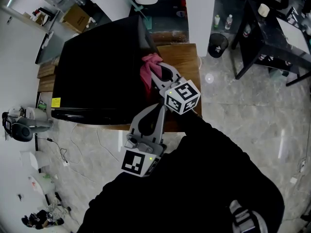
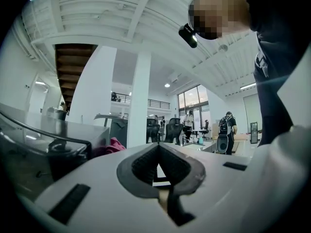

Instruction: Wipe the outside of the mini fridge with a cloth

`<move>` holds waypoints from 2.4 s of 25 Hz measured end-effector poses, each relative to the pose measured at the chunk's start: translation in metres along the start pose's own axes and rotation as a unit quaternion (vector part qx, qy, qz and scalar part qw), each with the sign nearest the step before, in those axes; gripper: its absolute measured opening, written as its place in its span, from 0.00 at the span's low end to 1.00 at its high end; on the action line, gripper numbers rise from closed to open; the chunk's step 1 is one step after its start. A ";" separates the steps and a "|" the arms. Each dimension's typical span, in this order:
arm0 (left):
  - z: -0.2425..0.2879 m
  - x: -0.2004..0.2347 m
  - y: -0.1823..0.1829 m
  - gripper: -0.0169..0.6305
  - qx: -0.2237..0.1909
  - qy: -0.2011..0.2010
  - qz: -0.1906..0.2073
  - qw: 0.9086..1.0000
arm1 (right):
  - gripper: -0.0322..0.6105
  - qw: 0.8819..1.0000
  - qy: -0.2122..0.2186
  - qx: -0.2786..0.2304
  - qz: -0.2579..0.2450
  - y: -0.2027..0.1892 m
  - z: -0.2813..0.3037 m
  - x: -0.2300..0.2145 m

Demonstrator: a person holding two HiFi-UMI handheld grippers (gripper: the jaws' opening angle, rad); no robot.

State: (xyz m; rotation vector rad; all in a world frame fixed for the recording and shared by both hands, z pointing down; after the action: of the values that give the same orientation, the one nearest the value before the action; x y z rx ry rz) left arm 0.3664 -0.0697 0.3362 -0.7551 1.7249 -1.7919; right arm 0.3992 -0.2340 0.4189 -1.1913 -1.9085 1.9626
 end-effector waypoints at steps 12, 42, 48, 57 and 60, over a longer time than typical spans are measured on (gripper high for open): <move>0.031 0.003 -0.004 0.04 0.015 -0.019 -0.005 1.000 | 0.19 0.996 -0.069 0.012 -0.055 0.020 0.093 -0.072; -0.023 -0.017 -0.122 0.04 0.043 -0.053 -0.062 0.996 | 0.20 0.988 -0.070 0.131 -0.032 -0.159 -0.154 -0.005; -0.037 -0.007 -0.134 0.04 0.068 -0.033 -0.070 0.995 | 0.19 0.988 -0.058 0.141 -0.036 -0.175 -0.124 0.002; -0.022 0.004 -0.140 0.04 0.068 -0.021 -0.087 0.994 | 0.19 0.988 -0.063 0.139 -0.014 -0.179 -0.079 -0.024; -0.009 0.009 -0.145 0.04 0.077 -0.015 -0.087 0.993 | 0.19 0.988 -0.067 0.138 -0.018 -0.178 -0.060 -0.041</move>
State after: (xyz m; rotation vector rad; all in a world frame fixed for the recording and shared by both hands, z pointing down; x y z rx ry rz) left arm 0.3545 -0.0641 0.4808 -0.8849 1.5201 -1.9928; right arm 0.3921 -0.1819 0.6035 -0.9663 -1.6309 2.2479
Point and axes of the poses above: the fingertips, and each gripper's own axes: z forward along the fingers, x to its left, y out of its top, the point moved 7 cm from there along -z, backward along the fingers, and after that the axes turned 13 degrees about -y, right-handed, at the moved point
